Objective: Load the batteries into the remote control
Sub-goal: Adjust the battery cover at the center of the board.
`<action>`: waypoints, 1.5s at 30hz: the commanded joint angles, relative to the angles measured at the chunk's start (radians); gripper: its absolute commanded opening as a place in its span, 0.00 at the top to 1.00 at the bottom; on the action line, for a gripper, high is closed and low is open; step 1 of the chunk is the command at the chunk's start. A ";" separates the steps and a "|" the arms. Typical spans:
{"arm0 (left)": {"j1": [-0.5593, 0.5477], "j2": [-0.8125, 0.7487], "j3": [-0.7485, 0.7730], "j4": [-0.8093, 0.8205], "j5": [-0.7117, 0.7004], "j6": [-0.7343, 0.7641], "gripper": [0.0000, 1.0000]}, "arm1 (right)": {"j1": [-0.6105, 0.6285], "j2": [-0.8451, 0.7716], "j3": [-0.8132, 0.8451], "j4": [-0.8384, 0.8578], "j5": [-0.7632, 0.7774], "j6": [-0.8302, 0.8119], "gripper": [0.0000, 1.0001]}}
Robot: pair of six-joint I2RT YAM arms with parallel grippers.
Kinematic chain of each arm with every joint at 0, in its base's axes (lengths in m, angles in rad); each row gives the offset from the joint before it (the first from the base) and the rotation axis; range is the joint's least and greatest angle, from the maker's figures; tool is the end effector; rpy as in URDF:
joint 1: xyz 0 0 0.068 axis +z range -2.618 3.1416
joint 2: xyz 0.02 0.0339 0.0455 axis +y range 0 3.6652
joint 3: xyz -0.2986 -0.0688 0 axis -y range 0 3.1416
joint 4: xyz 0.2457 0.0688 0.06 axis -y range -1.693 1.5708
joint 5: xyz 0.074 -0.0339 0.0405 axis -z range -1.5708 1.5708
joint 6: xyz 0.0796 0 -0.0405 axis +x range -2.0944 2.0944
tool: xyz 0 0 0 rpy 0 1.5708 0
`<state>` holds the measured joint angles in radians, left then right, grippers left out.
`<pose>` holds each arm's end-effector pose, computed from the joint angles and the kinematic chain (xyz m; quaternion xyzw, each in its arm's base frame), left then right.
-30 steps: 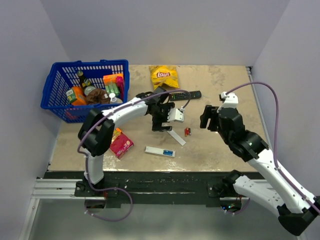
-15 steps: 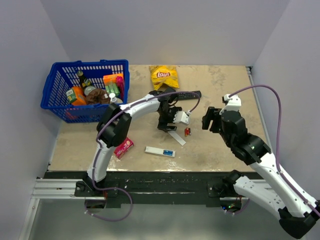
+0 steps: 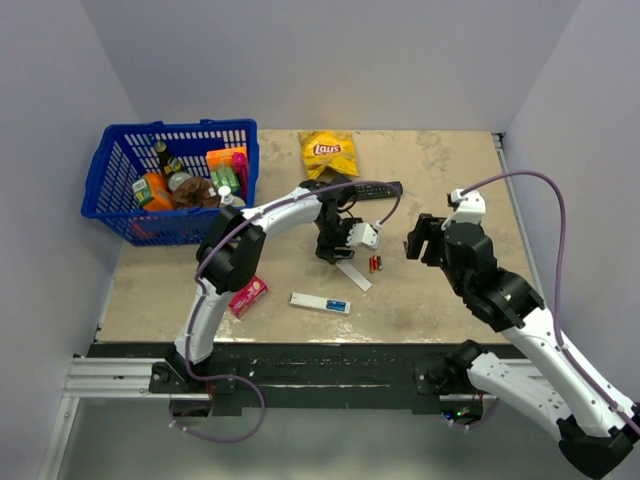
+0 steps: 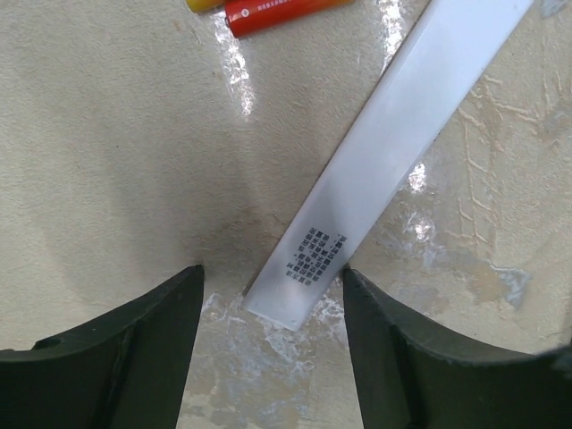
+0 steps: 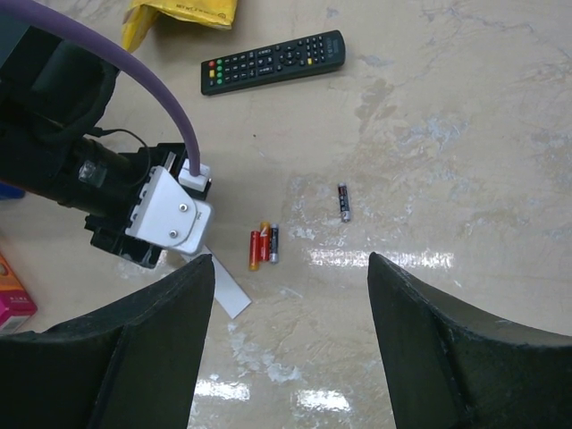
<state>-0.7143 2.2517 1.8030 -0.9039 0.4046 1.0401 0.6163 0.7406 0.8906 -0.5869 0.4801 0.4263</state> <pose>0.3476 -0.3429 0.1493 0.7628 0.6057 -0.1798 0.1376 0.1556 0.0651 0.3498 0.0494 0.8278 0.0859 0.5522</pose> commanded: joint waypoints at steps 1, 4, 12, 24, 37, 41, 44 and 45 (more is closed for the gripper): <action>-0.002 -0.020 -0.076 -0.089 0.003 -0.038 0.34 | 0.002 0.003 -0.005 0.021 0.017 -0.003 0.28; -0.002 -0.049 -0.126 -0.070 0.023 -0.058 0.40 | 0.003 0.013 -0.010 0.029 0.011 -0.001 0.28; -0.002 -0.104 -0.217 -0.044 0.043 -0.135 0.61 | 0.000 0.036 -0.013 0.045 -0.021 -0.006 0.28; -0.002 -0.251 -0.376 0.071 0.003 -0.327 0.69 | 0.002 0.057 -0.027 0.061 -0.127 0.005 0.29; 0.055 -0.506 -0.631 0.488 0.010 -0.803 0.30 | -0.001 0.225 -0.065 0.045 -0.348 0.141 0.21; 0.088 -0.607 -0.718 0.592 -0.029 -1.102 0.13 | -0.013 0.288 -0.081 0.053 -0.429 0.160 0.21; 0.090 -0.694 -0.784 0.649 -0.067 -1.263 0.01 | -0.030 0.331 -0.099 0.084 -0.477 0.172 0.23; 0.092 -0.733 -0.797 0.657 -0.082 -1.288 0.02 | -0.033 0.339 -0.105 0.105 -0.501 0.177 0.23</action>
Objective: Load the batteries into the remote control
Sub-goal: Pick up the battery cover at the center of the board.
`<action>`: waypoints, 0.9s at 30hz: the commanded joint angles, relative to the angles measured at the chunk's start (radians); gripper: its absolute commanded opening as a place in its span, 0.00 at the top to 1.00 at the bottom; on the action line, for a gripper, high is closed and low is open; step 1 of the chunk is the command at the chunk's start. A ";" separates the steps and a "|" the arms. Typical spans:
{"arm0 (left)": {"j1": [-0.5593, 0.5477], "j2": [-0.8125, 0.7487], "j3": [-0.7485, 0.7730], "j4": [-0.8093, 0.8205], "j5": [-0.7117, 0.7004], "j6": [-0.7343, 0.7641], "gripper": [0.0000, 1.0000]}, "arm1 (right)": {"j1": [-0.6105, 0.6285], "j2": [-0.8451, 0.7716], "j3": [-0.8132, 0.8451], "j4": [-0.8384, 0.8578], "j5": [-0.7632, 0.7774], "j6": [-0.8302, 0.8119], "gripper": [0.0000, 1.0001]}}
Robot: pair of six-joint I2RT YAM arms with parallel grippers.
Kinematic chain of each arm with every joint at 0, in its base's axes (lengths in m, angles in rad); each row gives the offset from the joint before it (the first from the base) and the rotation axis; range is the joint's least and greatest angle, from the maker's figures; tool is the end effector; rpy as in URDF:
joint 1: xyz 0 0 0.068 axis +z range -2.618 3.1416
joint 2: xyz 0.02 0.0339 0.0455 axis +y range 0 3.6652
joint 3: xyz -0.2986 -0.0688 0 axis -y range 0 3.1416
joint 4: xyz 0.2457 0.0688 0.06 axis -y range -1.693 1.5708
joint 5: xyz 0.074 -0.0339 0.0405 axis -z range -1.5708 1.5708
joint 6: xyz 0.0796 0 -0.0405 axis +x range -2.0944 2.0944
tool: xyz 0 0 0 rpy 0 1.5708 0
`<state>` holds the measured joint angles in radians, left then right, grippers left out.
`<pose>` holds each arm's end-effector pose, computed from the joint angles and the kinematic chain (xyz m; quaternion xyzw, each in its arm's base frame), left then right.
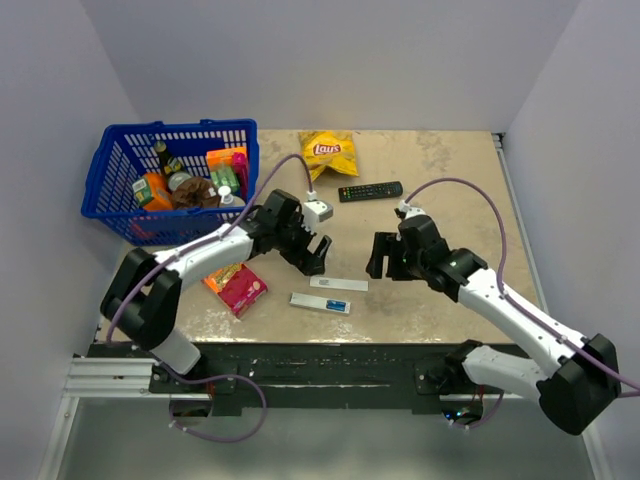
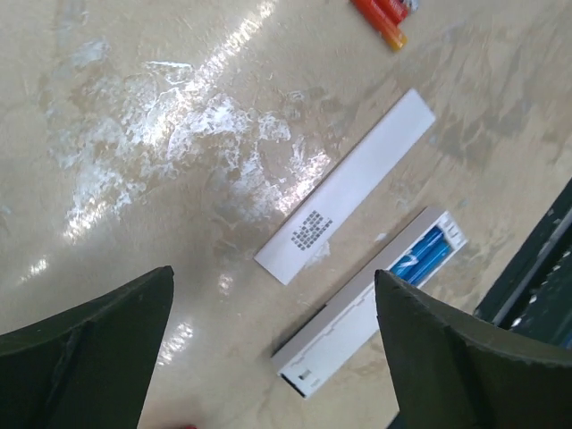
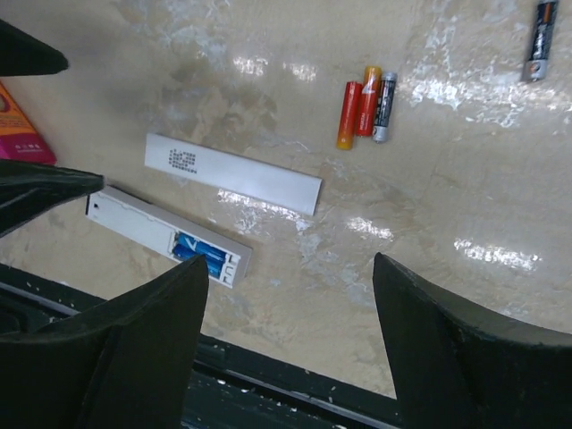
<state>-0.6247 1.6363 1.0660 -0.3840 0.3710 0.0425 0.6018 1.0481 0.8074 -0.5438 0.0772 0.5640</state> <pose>0.2787 -0.2365 0.2084 0.3595 0.8666 -0.2539 0.2352 0.1950 0.1265 0.2636 -0.0027 0.9231 0.1810 0.3392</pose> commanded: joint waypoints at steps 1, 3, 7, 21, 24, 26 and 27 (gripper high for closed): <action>0.002 -0.134 -0.070 0.145 -0.067 -0.320 0.05 | -0.020 0.044 -0.030 0.074 -0.112 0.040 0.24; 0.000 -0.176 -0.109 0.187 -0.058 -0.401 0.10 | -0.030 0.082 -0.043 0.102 -0.140 0.046 0.27; 0.002 -0.179 -0.153 0.220 -0.024 -0.516 0.23 | -0.042 0.136 -0.065 0.149 -0.188 0.060 0.30; 0.000 -0.104 -0.232 0.240 -0.081 -0.644 0.58 | -0.091 0.253 -0.186 0.378 -0.275 0.125 0.46; 0.002 -0.093 -0.233 0.228 -0.107 -0.642 0.62 | -0.099 0.280 -0.194 0.406 -0.290 0.126 0.49; 0.000 -0.086 -0.230 0.218 -0.125 -0.644 0.62 | -0.100 0.294 -0.198 0.419 -0.300 0.123 0.49; 0.002 -0.076 -0.227 0.211 -0.129 -0.644 0.62 | -0.103 0.303 -0.200 0.432 -0.301 0.123 0.49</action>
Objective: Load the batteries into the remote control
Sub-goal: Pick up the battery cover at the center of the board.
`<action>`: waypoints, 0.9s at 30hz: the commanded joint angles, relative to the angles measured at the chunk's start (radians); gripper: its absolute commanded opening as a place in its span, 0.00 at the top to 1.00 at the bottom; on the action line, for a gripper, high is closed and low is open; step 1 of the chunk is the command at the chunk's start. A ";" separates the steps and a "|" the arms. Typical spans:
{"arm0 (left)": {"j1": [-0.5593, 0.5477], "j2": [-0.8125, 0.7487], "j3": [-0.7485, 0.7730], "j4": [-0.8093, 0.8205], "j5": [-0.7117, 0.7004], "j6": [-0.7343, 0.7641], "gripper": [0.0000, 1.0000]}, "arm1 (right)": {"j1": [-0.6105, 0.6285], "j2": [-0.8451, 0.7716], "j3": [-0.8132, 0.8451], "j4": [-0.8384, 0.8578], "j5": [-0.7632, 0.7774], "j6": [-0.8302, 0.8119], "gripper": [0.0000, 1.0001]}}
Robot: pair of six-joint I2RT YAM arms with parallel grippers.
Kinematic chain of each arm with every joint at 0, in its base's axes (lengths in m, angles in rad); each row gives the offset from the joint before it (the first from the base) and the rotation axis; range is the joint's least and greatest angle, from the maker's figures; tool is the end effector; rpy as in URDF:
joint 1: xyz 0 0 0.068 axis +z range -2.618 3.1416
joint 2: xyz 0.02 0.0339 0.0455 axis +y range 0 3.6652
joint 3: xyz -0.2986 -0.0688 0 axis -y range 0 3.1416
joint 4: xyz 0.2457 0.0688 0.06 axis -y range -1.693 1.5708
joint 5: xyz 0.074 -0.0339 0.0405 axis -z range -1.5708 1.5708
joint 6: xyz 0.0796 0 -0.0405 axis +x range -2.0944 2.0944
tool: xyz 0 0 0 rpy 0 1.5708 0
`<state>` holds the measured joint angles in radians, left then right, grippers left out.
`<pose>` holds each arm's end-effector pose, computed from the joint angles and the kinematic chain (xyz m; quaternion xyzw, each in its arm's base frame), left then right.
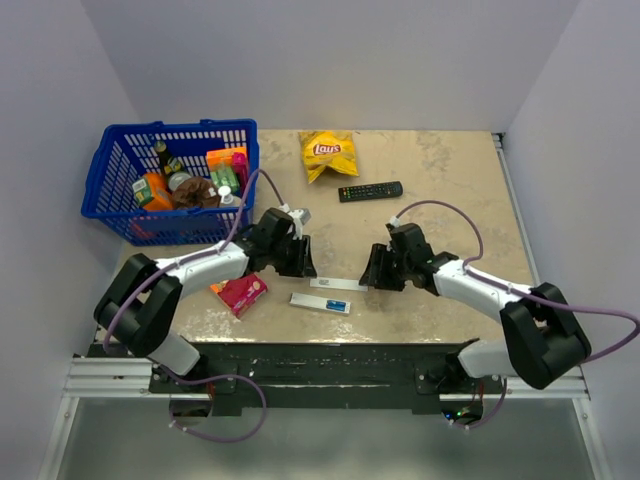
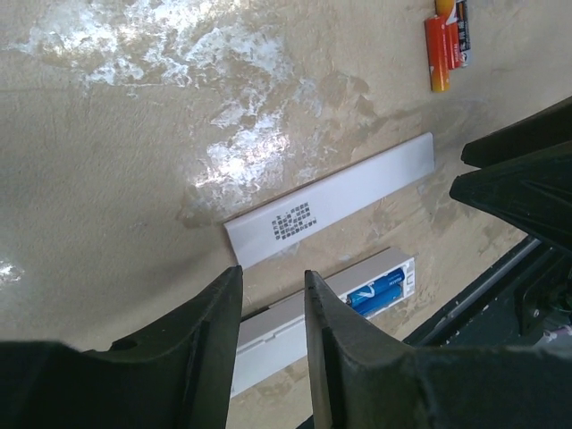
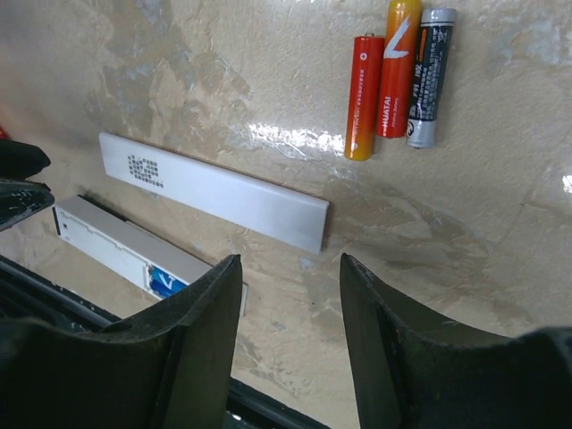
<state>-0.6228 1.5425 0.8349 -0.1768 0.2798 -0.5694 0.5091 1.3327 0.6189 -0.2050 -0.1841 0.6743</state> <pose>0.2574 -0.2119 0.1814 0.0718 0.9309 -0.2957 0.2020 0.2260 0.1428 0.1671 0.0485 0.9425 0.2501 0.2161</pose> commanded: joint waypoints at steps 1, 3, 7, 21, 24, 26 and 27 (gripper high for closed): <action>0.000 0.025 0.012 -0.006 -0.039 -0.033 0.60 | -0.011 0.023 -0.013 0.096 -0.037 0.013 0.50; -0.002 0.039 0.016 -0.010 -0.039 -0.032 0.58 | -0.018 0.040 -0.013 0.096 -0.037 0.013 0.50; 0.000 0.062 0.032 -0.023 -0.031 -0.026 0.52 | -0.026 0.063 -0.013 0.101 -0.037 0.011 0.51; -0.002 0.134 0.053 0.002 0.061 -0.017 0.50 | -0.037 0.120 -0.022 0.136 -0.060 0.011 0.52; 0.000 0.149 0.062 0.006 0.096 -0.018 0.51 | -0.037 0.128 -0.022 0.141 -0.069 0.013 0.52; 0.000 0.157 0.067 0.008 0.117 -0.024 0.52 | -0.035 0.131 -0.018 0.133 -0.077 0.005 0.52; -0.002 0.157 0.069 0.010 0.117 -0.026 0.53 | -0.037 0.132 -0.010 0.130 -0.086 0.002 0.52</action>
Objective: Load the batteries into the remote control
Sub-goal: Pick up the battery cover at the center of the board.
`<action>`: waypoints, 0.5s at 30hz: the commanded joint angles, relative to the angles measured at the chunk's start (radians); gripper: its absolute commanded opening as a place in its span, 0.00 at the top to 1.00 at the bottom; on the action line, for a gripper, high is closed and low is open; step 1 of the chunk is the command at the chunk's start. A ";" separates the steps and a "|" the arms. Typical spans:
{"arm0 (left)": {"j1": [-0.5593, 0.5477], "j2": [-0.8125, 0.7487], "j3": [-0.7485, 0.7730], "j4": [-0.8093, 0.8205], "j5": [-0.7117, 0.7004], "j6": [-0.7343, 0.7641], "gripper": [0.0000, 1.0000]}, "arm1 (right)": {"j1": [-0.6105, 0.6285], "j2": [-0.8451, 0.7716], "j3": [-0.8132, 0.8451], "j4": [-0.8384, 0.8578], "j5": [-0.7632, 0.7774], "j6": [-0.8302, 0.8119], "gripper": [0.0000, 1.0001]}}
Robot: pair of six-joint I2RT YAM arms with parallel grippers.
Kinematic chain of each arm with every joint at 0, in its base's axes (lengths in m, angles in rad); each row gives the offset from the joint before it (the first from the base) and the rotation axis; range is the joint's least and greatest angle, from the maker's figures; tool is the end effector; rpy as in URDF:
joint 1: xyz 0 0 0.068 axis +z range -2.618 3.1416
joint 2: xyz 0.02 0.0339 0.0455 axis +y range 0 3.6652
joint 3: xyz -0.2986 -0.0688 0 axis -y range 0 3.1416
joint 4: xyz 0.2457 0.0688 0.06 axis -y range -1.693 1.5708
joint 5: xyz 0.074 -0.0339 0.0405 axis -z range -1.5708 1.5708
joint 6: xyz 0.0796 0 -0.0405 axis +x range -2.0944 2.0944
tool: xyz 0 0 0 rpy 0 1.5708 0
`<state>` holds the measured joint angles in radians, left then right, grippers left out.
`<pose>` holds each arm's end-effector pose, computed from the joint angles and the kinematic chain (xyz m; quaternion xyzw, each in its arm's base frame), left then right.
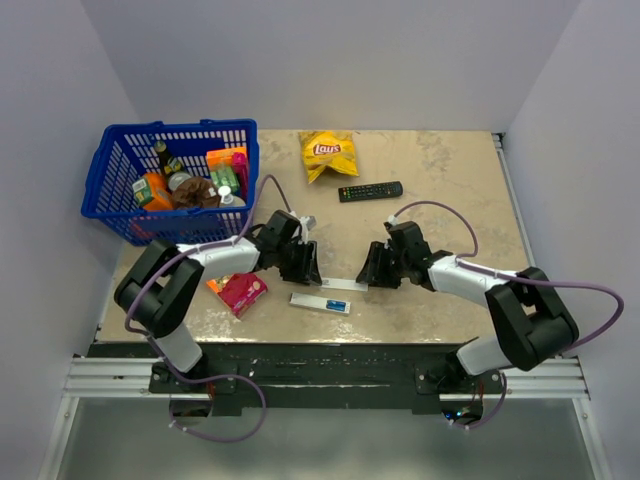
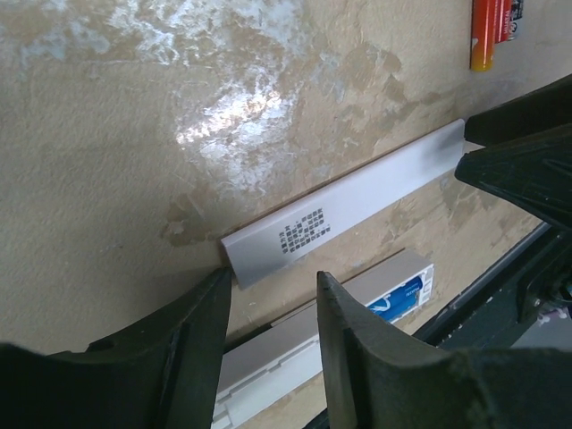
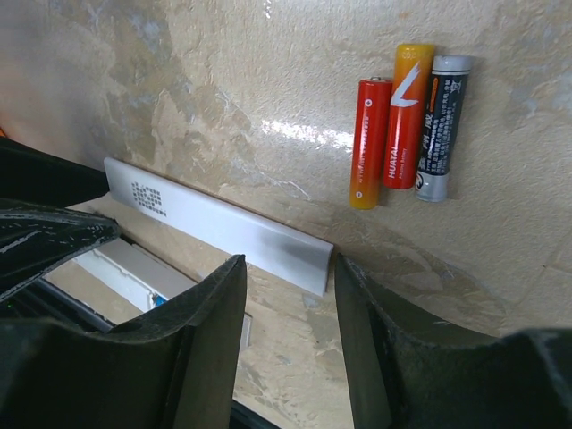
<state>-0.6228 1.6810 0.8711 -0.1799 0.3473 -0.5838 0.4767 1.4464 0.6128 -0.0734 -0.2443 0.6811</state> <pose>0.2664 -0.2247 0.1493 0.0679 0.9425 -0.2964 0.1384 0.2450 0.1482 0.1491 0.0562 0.9375 0.2734 0.2077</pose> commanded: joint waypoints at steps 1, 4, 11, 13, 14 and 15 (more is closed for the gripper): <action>-0.002 0.016 0.034 0.013 0.055 -0.013 0.53 | -0.004 0.019 -0.001 -0.006 -0.029 -0.006 0.52; -0.002 0.011 0.035 0.020 0.076 -0.019 0.56 | -0.003 0.014 0.008 -0.022 -0.046 -0.015 0.52; 0.000 -0.021 0.052 0.023 0.085 -0.033 0.59 | -0.003 -0.023 0.048 -0.077 -0.059 -0.034 0.52; 0.000 -0.039 0.060 0.017 0.081 -0.034 0.59 | -0.004 -0.041 0.062 -0.104 -0.061 -0.041 0.52; 0.000 -0.043 0.069 0.010 0.081 -0.034 0.59 | -0.004 -0.046 0.077 -0.114 -0.062 -0.044 0.52; 0.000 -0.049 0.075 0.005 0.079 -0.034 0.59 | -0.004 -0.052 0.085 -0.123 -0.062 -0.048 0.52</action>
<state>-0.6220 1.6852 0.8852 -0.1837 0.3904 -0.5922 0.4709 1.4380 0.6296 -0.1444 -0.2802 0.6594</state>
